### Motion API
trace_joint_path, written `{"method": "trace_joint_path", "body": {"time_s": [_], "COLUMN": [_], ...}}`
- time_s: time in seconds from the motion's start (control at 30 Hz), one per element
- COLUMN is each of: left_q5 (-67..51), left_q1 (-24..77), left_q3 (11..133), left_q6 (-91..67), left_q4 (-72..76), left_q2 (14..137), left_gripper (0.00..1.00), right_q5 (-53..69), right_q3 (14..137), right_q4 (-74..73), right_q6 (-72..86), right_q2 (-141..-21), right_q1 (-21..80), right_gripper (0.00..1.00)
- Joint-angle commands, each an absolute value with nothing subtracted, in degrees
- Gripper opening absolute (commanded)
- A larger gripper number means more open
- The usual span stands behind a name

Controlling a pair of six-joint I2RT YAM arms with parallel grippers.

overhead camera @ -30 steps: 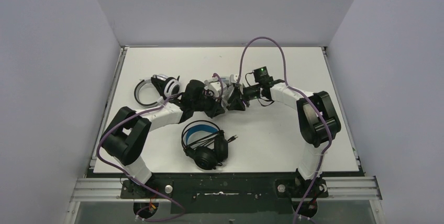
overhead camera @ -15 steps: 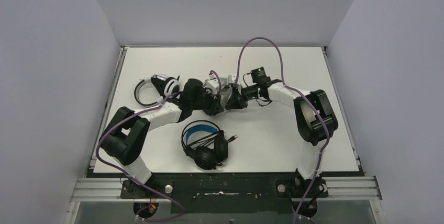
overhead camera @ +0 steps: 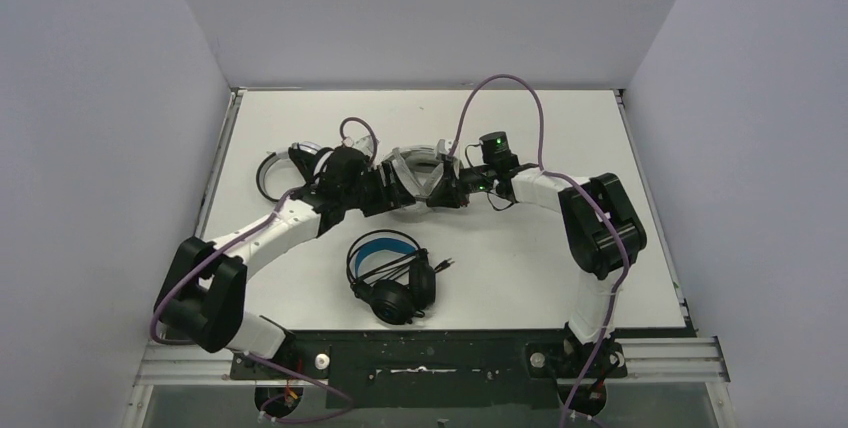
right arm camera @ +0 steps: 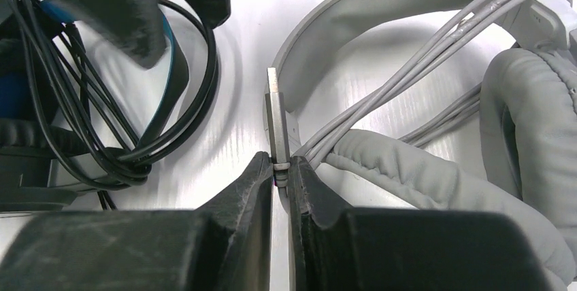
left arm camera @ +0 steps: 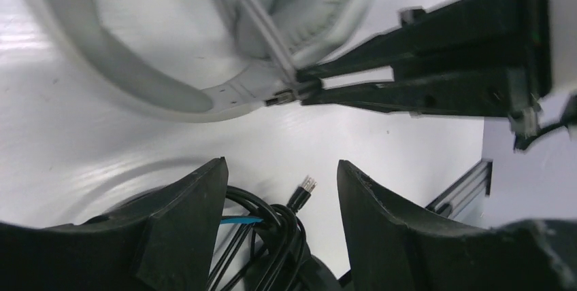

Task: Wrap the headphones
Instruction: Adjust the headphones cable on the headphones.

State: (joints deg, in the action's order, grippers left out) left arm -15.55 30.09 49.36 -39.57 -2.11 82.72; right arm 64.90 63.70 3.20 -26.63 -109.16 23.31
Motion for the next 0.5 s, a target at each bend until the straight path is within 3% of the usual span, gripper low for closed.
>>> {"method": "trace_joint_path", "body": {"time_s": [0.0,0.27,0.47], "left_q5": [-8.74,-6.34,-1.78], "left_q1": [29.09,28.46,28.44], "left_q3": [56.62,65.29,72.66], "left_q6": [-51.64,-54.17,-54.04], "left_q4": [-11.08,-8.74,-17.04], "left_q2": [85.85,95.67,102.28], "left_gripper": [0.57,0.54,0.51], "right_q5": [59.96,58.88,57.58], "right_q3": [62.38,61.66,60.89], "right_q4": [8.25,10.05,10.23], "right_q6": [-23.32,-21.05,-19.98], "right_q2": [-107.35,-106.28,-105.47], "right_q1": [23.46,23.89,24.00], "right_gripper": [0.00,0.00,0.00]}}
